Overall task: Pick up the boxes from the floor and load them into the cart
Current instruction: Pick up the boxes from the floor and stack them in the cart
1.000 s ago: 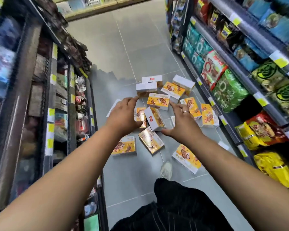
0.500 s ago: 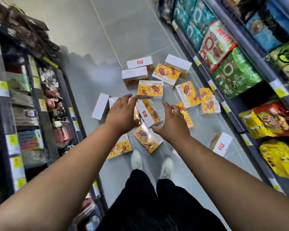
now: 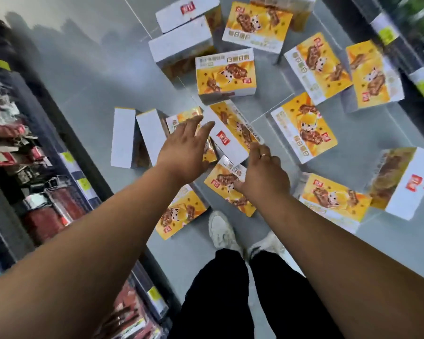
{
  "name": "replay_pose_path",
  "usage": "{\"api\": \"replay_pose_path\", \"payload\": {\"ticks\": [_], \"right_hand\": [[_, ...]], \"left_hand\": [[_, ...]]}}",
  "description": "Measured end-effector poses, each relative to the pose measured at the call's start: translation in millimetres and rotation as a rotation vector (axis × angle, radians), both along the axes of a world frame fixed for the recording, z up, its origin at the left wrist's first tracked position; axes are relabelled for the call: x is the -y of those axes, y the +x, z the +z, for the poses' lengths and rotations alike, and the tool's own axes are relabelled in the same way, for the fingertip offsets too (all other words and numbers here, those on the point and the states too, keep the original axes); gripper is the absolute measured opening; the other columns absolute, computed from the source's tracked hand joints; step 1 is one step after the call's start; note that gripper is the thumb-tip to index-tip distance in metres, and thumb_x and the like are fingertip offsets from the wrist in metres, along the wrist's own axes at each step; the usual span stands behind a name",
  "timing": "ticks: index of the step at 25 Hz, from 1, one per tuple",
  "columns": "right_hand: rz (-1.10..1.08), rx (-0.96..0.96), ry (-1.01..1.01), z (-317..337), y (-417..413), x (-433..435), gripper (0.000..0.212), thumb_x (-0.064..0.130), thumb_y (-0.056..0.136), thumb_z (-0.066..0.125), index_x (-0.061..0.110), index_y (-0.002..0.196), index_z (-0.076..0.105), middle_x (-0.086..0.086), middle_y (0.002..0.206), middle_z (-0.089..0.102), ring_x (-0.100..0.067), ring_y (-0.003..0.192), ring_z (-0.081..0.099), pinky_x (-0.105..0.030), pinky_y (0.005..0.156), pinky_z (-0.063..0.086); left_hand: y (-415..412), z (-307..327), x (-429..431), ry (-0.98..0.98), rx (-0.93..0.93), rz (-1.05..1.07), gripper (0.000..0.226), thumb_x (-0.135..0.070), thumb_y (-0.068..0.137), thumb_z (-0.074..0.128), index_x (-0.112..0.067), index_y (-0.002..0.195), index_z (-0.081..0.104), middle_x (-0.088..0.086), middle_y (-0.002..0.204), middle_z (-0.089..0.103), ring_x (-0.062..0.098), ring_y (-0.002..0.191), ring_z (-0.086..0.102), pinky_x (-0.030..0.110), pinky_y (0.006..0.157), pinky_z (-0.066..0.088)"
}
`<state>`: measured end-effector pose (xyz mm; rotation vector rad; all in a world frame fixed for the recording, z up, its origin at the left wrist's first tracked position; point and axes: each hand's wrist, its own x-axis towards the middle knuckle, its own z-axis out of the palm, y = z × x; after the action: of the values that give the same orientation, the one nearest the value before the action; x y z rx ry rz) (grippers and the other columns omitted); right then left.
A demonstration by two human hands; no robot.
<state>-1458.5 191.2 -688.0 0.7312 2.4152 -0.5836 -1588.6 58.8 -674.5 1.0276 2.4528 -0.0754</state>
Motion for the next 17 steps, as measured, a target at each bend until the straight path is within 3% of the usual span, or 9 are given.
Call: {"api": "replay_pose_path", "payload": {"ticks": [6, 10, 12, 15, 17], "right_hand": [[-0.086, -0.050, -0.012, -161.6, -9.3, -5.8, 0.110, 0.054, 0.075, 0.074, 0.010, 0.151, 0.007, -0.011, 0.156, 0.018, -0.033, 0.136, 0.029, -0.043, 0.100, 0.040], [0.012, -0.034, 0.016, -241.5, -29.9, 4.8, 0.115, 0.052, 0.078, 0.070, 0.009, 0.151, -0.008, -0.011, 0.160, 0.004, -0.035, 0.144, 0.013, -0.049, 0.114, 0.027], [0.034, -0.044, 0.064, -276.4, -42.3, 7.9, 0.116, 0.050, 0.079, 0.070, 0.010, 0.150, -0.013, -0.012, 0.160, 0.000, -0.038, 0.145, 0.011, -0.054, 0.113, 0.025], [0.051, -0.078, 0.172, -301.7, -51.1, 12.2, 0.112, 0.043, 0.082, 0.070, 0.009, 0.149, -0.013, -0.017, 0.157, 0.003, -0.044, 0.139, 0.017, -0.061, 0.107, 0.030], [0.065, -0.103, 0.199, -307.3, -53.0, 6.7, 0.115, 0.043, 0.081, 0.071, 0.009, 0.148, -0.016, -0.016, 0.156, 0.004, -0.045, 0.137, 0.020, -0.063, 0.103, 0.033]], "left_hand": [[-17.8, -171.1, 2.6, -0.131, 0.008, 0.017, 0.097, -0.034, 0.085, 0.067, -0.031, 0.153, -0.002, 0.005, 0.162, -0.004, 0.033, 0.148, 0.003, 0.052, 0.115, 0.018], [-49.8, -246.7, -6.9, -0.145, -0.120, -0.089, 0.087, -0.035, 0.093, 0.055, -0.036, 0.152, -0.010, 0.004, 0.161, -0.016, 0.035, 0.148, -0.007, 0.048, 0.117, 0.016], [-68.9, -279.0, -17.8, -0.164, -0.209, -0.191, 0.087, -0.033, 0.093, 0.051, -0.037, 0.151, -0.013, 0.004, 0.160, -0.019, 0.036, 0.147, -0.012, 0.048, 0.118, 0.010], [-81.0, -312.7, -34.0, -0.155, -0.292, -0.268, 0.079, -0.036, 0.095, 0.048, -0.031, 0.153, -0.005, 0.003, 0.162, -0.006, 0.045, 0.145, -0.008, 0.052, 0.117, 0.007], [-86.0, -320.0, -39.5, -0.141, -0.367, -0.287, 0.076, -0.038, 0.091, 0.055, -0.023, 0.152, 0.013, 0.008, 0.159, 0.014, 0.053, 0.142, 0.005, 0.058, 0.114, 0.016]]}}
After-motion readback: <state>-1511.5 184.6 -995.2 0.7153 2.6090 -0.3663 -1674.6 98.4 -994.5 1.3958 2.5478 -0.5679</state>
